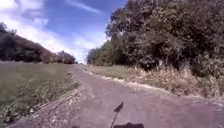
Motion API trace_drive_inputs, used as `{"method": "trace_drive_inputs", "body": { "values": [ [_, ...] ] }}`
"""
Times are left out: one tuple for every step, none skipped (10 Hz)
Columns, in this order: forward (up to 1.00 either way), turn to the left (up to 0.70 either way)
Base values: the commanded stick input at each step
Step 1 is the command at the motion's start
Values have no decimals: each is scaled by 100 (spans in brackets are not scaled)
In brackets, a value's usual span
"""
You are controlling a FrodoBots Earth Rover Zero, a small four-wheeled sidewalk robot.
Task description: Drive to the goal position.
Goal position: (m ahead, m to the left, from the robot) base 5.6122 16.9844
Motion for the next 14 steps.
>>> {"method": "trace_drive_inputs", "body": {
  "values": [
    [70,0],
    [70,0],
    [70,0],
    [70,0],
    [70,0],
    [70,0],
    [70,0],
    [70,0],
    [70,0],
    [70,0],
    [70,0],
    [70,0],
    [70,0],
    [70,0]
  ]
}}
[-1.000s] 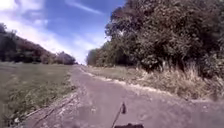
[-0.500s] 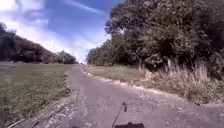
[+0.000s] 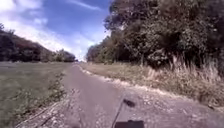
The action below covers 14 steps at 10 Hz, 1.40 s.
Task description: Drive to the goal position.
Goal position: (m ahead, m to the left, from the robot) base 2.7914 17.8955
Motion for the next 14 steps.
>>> {"method": "trace_drive_inputs", "body": {
  "values": [
    [70,0],
    [70,0],
    [70,0],
    [70,0],
    [70,11],
    [70,34],
    [70,35],
    [70,35],
    [70,35],
    [70,35],
    [70,35],
    [70,35],
    [70,35],
    [70,24]
  ]
}}
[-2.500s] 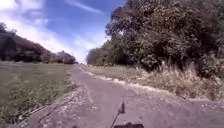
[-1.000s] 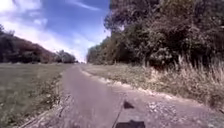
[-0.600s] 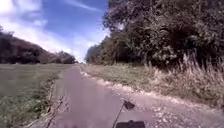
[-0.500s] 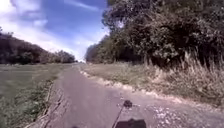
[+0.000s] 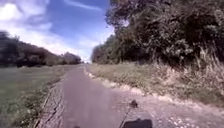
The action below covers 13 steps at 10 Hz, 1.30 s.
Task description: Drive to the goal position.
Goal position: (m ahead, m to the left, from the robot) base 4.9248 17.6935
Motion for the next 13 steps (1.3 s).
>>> {"method": "trace_drive_inputs", "body": {
  "values": [
    [70,4],
    [70,0],
    [70,0],
    [70,0],
    [70,0],
    [70,0],
    [70,0],
    [70,0],
    [70,4],
    [70,29],
    [70,35],
    [70,35],
    [70,35]
  ]
}}
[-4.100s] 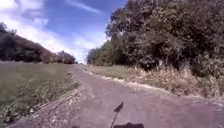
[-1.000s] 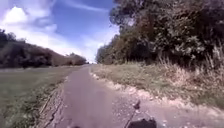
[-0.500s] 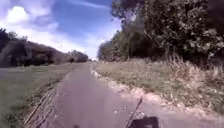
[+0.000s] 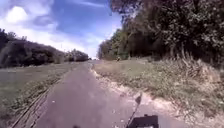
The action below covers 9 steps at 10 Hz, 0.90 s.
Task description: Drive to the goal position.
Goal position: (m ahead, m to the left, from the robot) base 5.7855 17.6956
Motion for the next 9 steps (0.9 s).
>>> {"method": "trace_drive_inputs", "body": {
  "values": [
    [70,35],
    [70,35],
    [70,35],
    [70,35],
    [70,35],
    [70,35],
    [70,35],
    [70,35],
    [70,35]
  ]
}}
